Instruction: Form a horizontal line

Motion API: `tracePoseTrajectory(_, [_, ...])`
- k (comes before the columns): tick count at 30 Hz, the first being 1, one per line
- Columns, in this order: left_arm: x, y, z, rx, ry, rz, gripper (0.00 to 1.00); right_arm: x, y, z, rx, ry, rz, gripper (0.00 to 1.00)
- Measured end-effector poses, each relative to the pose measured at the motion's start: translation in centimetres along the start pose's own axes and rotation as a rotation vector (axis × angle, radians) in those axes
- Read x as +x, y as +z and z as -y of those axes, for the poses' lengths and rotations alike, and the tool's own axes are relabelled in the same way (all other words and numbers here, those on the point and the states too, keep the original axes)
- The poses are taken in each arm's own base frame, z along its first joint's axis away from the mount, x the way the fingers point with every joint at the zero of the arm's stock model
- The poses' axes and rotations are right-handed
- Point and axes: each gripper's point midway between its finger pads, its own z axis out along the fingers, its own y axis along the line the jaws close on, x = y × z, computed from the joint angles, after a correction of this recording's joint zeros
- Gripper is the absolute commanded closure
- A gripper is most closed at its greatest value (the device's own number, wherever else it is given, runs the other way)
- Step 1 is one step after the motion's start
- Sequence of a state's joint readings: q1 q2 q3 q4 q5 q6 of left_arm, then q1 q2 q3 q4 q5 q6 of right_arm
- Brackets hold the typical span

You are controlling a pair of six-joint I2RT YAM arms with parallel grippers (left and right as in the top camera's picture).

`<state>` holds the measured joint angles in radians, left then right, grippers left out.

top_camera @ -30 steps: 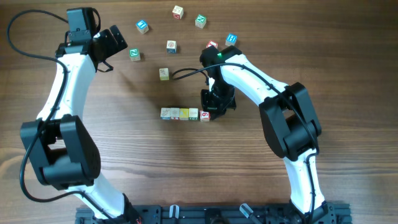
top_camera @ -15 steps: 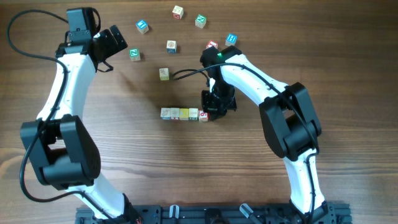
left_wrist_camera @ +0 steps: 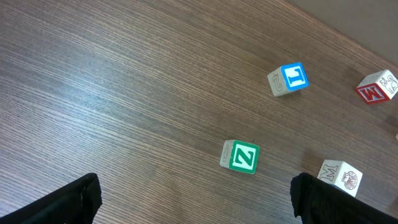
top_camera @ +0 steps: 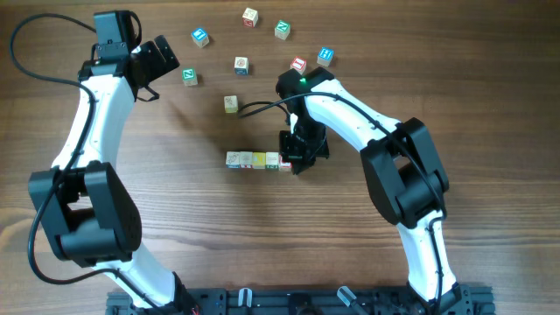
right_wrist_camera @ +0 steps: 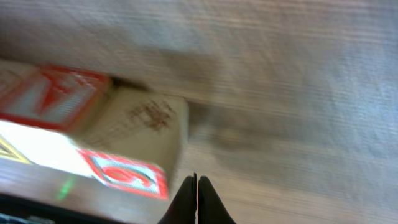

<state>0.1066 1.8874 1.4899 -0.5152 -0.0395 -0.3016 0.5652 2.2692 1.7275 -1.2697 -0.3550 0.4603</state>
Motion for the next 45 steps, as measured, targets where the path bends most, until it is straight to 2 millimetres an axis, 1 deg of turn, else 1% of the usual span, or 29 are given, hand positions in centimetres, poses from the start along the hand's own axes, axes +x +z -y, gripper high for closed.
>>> tracePoseTrajectory(2, [0.0, 0.0, 0.0, 0.0, 0.0, 0.0, 0.0, 0.9, -0.3, 1.1, 0.023, 0.024, -0.045, 0.96])
tracePoseTrajectory(4, [0.0, 0.0, 0.0, 0.0, 0.0, 0.0, 0.0, 0.6, -1.3, 2.1, 0.014, 0.047, -0.039, 0.96])
tracePoseTrajectory(5, [0.0, 0.0, 0.0, 0.0, 0.0, 0.0, 0.0, 0.4, -2.4, 2.5, 0.013, 0.052, -0.011, 0.96])
tracePoseTrajectory(6, [0.0, 0.0, 0.0, 0.0, 0.0, 0.0, 0.0, 0.3, -4.0, 2.8, 0.015, 0.05, 0.039, 0.96])
tracePoseTrajectory(7, [0.0, 0.0, 0.0, 0.0, 0.0, 0.0, 0.0, 0.5, -6.2, 2.8, 0.015, 0.036, 0.107, 0.96])
tracePoseTrajectory(8, [0.0, 0.0, 0.0, 0.0, 0.0, 0.0, 0.0, 0.9, -8.5, 2.5, 0.02, 0.02, 0.182, 0.96])
tracePoseTrajectory(9, [0.0, 0.0, 0.0, 0.0, 0.0, 0.0, 0.0, 1.9, -11.3, 1.8, 0.016, -0.007, 0.277, 0.96])
tracePoseTrajectory(10, [0.0, 0.0, 0.0, 0.0, 0.0, 0.0, 0.0, 2.2, -13.2, 1.2, 0.024, -0.015, 0.362, 0.96])
tracePoseTrajectory(11, [0.0, 0.0, 0.0, 0.0, 0.0, 0.0, 0.0, 2.3, -14.6, 0.4, 0.029, -0.024, 0.438, 0.96])
tracePoseTrajectory(12, [0.0, 0.0, 0.0, 0.0, 0.0, 0.0, 0.0, 2.3, -15.2, -0.3, 0.034, -0.034, 0.483, 0.96])
tracePoseTrajectory(14, [0.0, 0.0, 0.0, 0.0, 0.0, 0.0, 0.0, 1.4, -15.4, -1.6, 0.029, -0.052, 0.551, 0.96])
tracePoseTrajectory(16, [0.0, 0.0, 0.0, 0.0, 0.0, 0.0, 0.0, 0.3, -13.5, -2.7, 0.024, -0.063, 0.592, 0.96])
tracePoseTrajectory(17, [0.0, 0.0, 0.0, 0.0, 0.0, 0.0, 0.0, 0.3, -12.1, -2.7, 0.034, -0.063, 0.583, 0.96])
tracePoseTrajectory(19, [0.0, 0.0, 0.0, 0.0, 0.0, 0.0, 0.0, 0.6, -9.2, -2.7, 0.046, -0.059, 0.551, 0.96])
tracePoseTrajectory(21, [0.0, 0.0, 0.0, 0.0, 0.0, 0.0, 0.0, 1.4, -6.8, -2.7, 0.033, -0.058, 0.497, 0.96])
tracePoseTrajectory(24, [0.0, 0.0, 0.0, 0.0, 0.0, 0.0, 0.0, 1.8, -4.5, -2.7, -0.021, -0.031, 0.447, 0.96])
tracePoseTrajectory(26, [0.0, 0.0, 0.0, 0.0, 0.0, 0.0, 0.0, 2.5, -2.1, -2.2, -0.033, 0.01, 0.402, 0.96])
tracePoseTrajectory(27, [0.0, 0.0, 0.0, 0.0, 0.0, 0.001, 0.0, 2.5, -1.2, -2.3, -0.054, 0.028, 0.398, 0.96])
tracePoseTrajectory(30, [0.0, 0.0, 0.0, 0.0, 0.0, 0.0, 0.0, 2.7, -0.1, -2.1, -0.075, 0.069, 0.383, 0.96])
tracePoseTrajectory(34, [0.0, 0.0, 0.0, 0.0, 0.0, 0.0, 0.0, 2.0, -0.2, -2.9, -0.116, 0.075, 0.411, 0.96])
tracePoseTrajectory(37, [0.0, 0.0, 0.0, 0.0, 0.0, 0.0, 0.0, 2.0, 0.4, -2.6, -0.118, 0.085, 0.41, 0.96])
tracePoseTrajectory(45, [0.0, 0.0, 0.0, 0.0, 0.0, 0.0, 0.0, 1.3, 0.1, -3.2, -0.147, 0.076, 0.441, 0.96])
